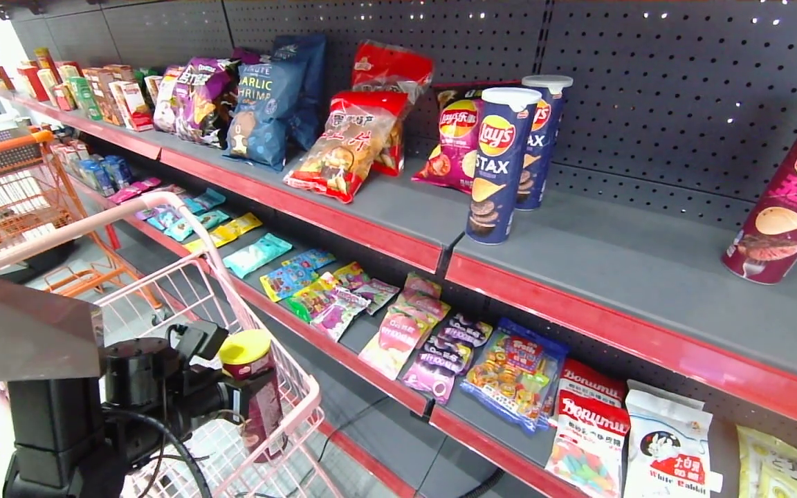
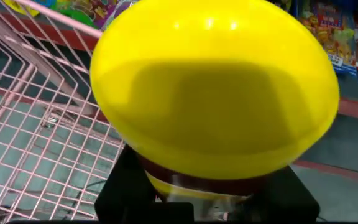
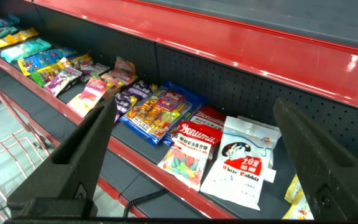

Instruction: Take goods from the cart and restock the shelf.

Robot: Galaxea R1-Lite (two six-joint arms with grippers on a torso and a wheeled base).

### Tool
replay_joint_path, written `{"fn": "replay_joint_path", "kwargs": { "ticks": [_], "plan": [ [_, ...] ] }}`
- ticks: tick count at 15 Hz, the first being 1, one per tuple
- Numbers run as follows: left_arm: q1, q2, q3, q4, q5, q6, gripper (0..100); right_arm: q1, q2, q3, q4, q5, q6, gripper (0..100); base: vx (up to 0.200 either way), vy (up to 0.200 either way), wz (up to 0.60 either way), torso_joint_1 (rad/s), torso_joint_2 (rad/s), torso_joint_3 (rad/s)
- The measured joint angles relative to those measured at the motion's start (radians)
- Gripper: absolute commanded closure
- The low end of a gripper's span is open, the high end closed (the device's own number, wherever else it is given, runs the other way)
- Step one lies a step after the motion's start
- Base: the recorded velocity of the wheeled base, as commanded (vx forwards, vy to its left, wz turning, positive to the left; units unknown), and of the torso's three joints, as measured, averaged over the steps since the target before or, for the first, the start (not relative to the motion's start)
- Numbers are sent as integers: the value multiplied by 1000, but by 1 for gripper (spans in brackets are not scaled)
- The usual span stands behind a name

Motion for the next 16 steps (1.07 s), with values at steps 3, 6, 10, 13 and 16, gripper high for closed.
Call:
{"fn": "replay_joint_path", "kwargs": {
  "ticks": [3,6,10,13,16],
  "plan": [
    [6,-165,85,16,-1,-8,100,0,0,0,0,0,1,0,0,0,0,0,0,0],
    [39,-408,120,152,0,-12,100,0,0,0,0,0,1,0,0,0,0,0,0,0],
    [86,-812,26,655,0,-13,100,0,0,0,0,0,1,0,0,0,0,0,0,0],
    [102,-1131,-152,1135,-1,-12,100,0,0,0,0,0,3,0,0,0,0,0,0,0],
    [110,-1407,-254,1399,0,-10,100,0,0,0,0,0,3,0,0,0,0,0,0,0]
  ]
}}
